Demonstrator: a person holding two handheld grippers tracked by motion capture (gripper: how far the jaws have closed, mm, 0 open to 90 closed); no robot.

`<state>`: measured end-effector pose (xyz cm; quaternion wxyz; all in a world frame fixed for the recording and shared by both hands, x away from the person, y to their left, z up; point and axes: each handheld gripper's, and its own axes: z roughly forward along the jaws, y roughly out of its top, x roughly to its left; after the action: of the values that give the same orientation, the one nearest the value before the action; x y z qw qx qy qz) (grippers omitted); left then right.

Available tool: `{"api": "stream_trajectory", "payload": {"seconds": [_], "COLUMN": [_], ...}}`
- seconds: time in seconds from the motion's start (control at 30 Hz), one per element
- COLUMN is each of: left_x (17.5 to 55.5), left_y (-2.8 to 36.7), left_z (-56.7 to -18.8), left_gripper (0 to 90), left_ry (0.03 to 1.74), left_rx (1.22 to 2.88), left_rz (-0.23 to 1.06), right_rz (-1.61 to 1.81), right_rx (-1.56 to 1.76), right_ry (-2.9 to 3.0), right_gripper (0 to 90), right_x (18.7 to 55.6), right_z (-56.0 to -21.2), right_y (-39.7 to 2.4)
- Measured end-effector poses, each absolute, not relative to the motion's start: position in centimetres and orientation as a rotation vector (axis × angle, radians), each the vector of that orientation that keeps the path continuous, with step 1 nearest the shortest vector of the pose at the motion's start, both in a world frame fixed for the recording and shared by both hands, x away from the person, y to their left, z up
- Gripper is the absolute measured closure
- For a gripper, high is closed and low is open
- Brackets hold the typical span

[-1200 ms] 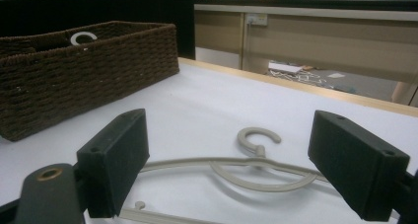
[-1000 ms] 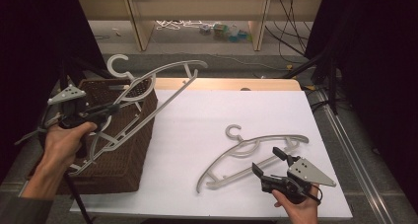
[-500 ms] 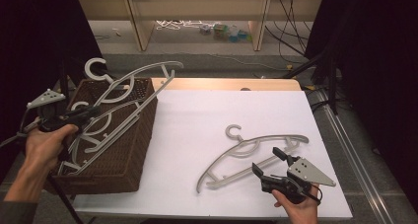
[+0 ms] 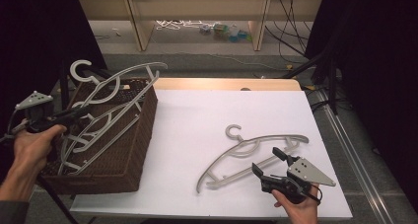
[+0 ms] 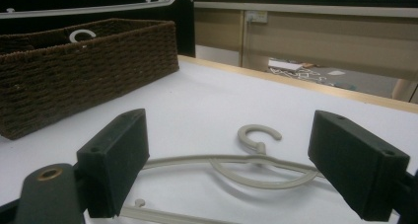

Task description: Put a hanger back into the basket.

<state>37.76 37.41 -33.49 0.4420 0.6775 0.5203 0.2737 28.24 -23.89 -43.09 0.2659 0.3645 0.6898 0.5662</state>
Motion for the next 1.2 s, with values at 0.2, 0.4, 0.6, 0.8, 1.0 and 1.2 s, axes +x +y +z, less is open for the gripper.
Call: {"api": "stream_trajectory", "payload": {"seconds": [0.2,0.4,0.6,0.8,1.0,1.2], "left_x": [37.4,37.0,36.8,36.8,36.8,36.7], "left_y": [39.0,40.4,41.2,41.6,42.4,42.9], "left_z": [-34.0,-34.8,-35.5,-36.1,-36.6,-36.9], "left_gripper": [82.0,82.0,81.9,82.0,81.9,81.9], "left_ry": [1.315,1.345,1.353,1.329,1.322,1.325], "left_rx": [1.666,1.671,1.673,1.691,1.692,1.689], "left_rz": [0.696,0.705,0.708,0.713,0.717,0.718], "right_rz": [1.531,1.527,1.513,1.512,1.513,1.514], "right_rx": [0.980,0.980,0.981,0.985,0.984,0.984], "right_ry": [1.857,1.857,1.861,1.864,1.865,1.865], "right_gripper": [16.5,16.5,16.5,16.5,16.5,16.5], "right_x": [28.3,28.3,28.3,28.3,28.3,28.3], "right_z": [-43.1,-43.1,-43.2,-43.2,-43.2,-43.2], "right_y": [-23.8,-23.8,-23.8,-23.8,-23.8,-23.8]}}
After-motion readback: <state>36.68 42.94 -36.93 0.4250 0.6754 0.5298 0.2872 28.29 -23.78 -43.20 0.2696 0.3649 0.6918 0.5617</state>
